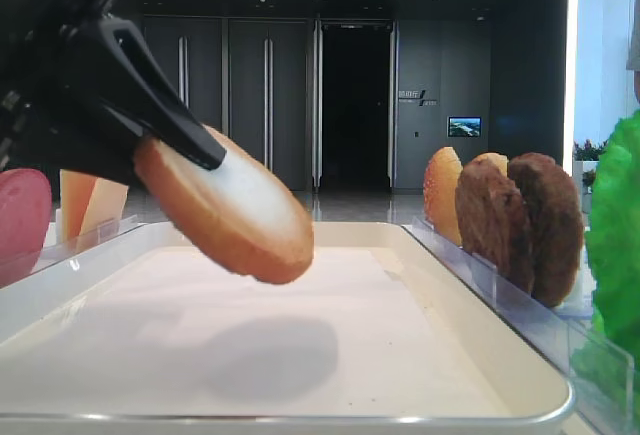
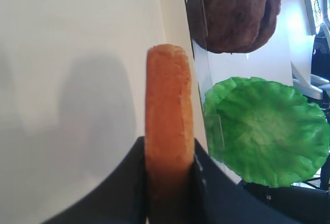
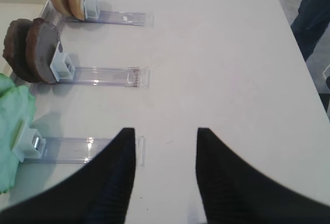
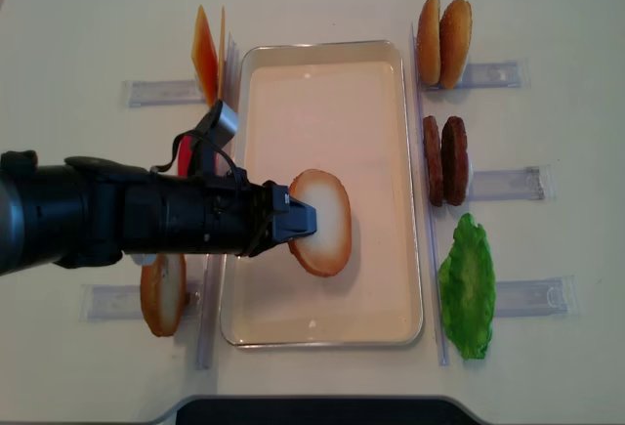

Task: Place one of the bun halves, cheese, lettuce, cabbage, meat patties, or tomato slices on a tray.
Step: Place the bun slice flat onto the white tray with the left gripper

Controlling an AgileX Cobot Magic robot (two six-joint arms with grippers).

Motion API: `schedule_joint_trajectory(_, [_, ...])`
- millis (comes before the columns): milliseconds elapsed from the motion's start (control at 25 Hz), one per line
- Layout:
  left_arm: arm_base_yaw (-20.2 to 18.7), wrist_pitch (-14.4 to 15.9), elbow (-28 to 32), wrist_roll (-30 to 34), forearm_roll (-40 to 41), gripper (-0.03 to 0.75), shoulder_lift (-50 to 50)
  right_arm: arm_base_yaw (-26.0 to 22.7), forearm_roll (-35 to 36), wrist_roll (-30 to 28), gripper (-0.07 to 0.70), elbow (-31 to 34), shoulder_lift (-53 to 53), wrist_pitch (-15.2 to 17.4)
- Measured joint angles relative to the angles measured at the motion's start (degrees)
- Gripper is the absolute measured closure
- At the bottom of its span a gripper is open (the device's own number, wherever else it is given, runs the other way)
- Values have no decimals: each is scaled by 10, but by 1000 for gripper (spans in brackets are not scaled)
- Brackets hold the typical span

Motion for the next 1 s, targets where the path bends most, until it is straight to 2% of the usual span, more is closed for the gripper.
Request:
schedule_joint_trajectory(400, [0, -1, -15, 19, -2, 577, 49, 0, 0, 0, 329, 0, 0, 0])
schedule_joint_trajectory(1000, [0, -30, -17, 35, -2, 577, 50, 0, 1, 0, 329, 0, 0, 0])
